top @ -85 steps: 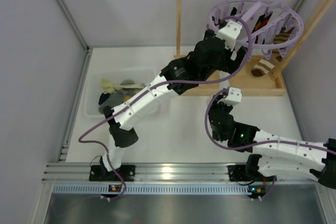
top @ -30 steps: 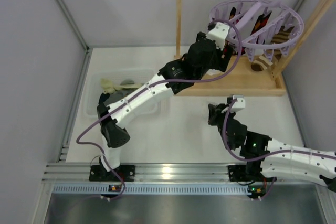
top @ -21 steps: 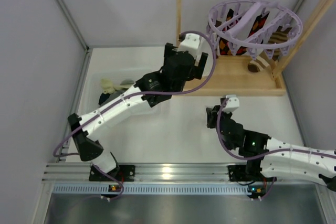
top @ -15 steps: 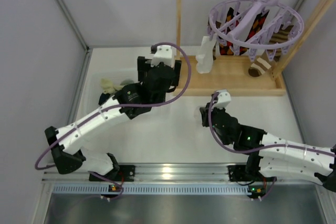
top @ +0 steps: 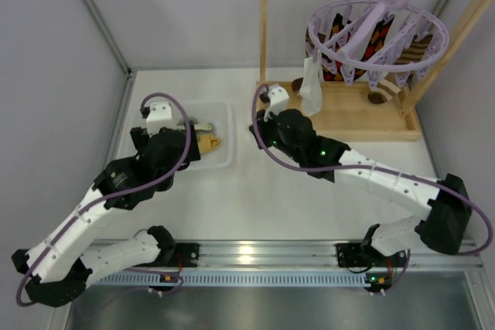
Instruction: Remove the socks clipped to the hanger
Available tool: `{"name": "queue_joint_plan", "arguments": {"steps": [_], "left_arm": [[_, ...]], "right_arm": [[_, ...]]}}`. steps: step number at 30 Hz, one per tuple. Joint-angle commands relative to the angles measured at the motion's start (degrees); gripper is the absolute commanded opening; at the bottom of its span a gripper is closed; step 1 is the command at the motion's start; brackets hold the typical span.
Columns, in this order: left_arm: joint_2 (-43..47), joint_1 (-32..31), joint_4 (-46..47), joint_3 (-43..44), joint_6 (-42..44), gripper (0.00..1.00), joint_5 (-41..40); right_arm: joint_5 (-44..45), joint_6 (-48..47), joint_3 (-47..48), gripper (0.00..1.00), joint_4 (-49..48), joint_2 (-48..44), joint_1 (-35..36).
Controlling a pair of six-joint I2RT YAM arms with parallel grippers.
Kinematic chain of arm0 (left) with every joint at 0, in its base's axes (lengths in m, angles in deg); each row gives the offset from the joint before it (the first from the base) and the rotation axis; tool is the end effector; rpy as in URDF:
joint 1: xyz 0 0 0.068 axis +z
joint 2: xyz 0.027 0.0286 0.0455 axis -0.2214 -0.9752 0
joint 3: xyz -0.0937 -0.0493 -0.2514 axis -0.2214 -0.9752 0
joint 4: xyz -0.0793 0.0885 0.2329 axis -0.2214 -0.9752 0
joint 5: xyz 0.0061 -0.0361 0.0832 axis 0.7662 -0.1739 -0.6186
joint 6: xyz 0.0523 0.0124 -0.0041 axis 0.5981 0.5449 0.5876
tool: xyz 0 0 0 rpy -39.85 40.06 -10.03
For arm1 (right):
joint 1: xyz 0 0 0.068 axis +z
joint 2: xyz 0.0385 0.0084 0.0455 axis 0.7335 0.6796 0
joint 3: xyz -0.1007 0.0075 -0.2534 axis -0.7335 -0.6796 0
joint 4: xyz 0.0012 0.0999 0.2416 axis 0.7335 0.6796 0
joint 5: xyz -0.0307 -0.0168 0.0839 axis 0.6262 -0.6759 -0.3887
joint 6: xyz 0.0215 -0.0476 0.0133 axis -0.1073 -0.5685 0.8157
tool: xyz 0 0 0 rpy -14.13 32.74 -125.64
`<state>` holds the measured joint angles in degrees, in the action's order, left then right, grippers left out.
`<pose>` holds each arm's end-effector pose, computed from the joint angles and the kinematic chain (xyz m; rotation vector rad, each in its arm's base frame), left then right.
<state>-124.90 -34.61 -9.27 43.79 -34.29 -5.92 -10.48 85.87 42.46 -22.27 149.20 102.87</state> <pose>0.1219 -0.0939 0.3940 -0.1397 2.0015 0.0672 0.1830 0.2493 0.3367 -0.4228 1.8554 0.5967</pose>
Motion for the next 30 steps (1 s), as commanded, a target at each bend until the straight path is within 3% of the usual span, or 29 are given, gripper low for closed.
{"name": "queue_joint_plan", "arguments": {"steps": [1, 8, 10, 12, 13, 16, 21, 22, 24, 25, 26, 30], "left_arm": [[7.89, 0.02, -4.51, -4.6, -3.42, 0.99, -1.96], [22.14, 0.02, -4.33, -11.83, -7.82, 0.99, -9.62], [23.28, 0.02, -4.15, -11.75, -7.82, 0.99, -9.45], [23.2, 0.02, -4.15, -11.75, -7.82, 0.99, -8.92], [22.94, -0.06, -4.07, -11.75, -7.74, 0.99, -8.22], [20.74, -0.06, -3.98, -11.31, -7.82, 0.99, -6.29], [12.15, -0.06, -0.92, -9.2, -10.81, 0.99, 1.96], [11.34, -0.06, 1.79, -10.41, -9.77, 0.99, 8.77], [9.06, -0.15, 14.52, -13.49, -6.61, 0.99, 15.74], [8.35, -0.15, 18.66, -14.9, -5.72, 0.99, 23.43], [7.21, -0.15, 27.57, -17.61, -5.11, 0.99, 26.56], [0.71, -0.15, 48.06, -22.55, -0.45, 0.99, 37.73]], "right_arm": [[-7.91, -4.9, 13.53, 0.0, -3.62, 10.27, -0.13], [-15.03, -6.84, 39.75, 0.01, 4.19, 31.3, -0.22], [-15.39, -6.75, 46.35, 0.23, 6.3, 36.13, -0.13], [-15.3, -6.49, 46.82, 0.36, 6.93, 36.86, -0.05], [-14.95, -6.32, 45.5, 0.5, 6.23, 35.38, 0.13], [-13.11, -5.44, 36.99, 0.64, 1.31, 28.99, 0.83], [-6.52, -5.7, 21.2, 0.7, 0.07, 14.74, 0.75], [-5.29, -5.7, 18.71, 0.73, 0.16, 8.89, 0.75], [-1.95, -5.09, 11.96, 0.76, 1.47, 3.14, 0.22], [-0.64, -5.08, 9.74, 0.77, 3.31, -2.72, 0.04], [1.73, -5.0, 7.72, 0.77, 4.11, -5.73, -0.22], [3.42, -3.59, -1.59, 0.8, 10.43, -21.2, -0.22]]}}
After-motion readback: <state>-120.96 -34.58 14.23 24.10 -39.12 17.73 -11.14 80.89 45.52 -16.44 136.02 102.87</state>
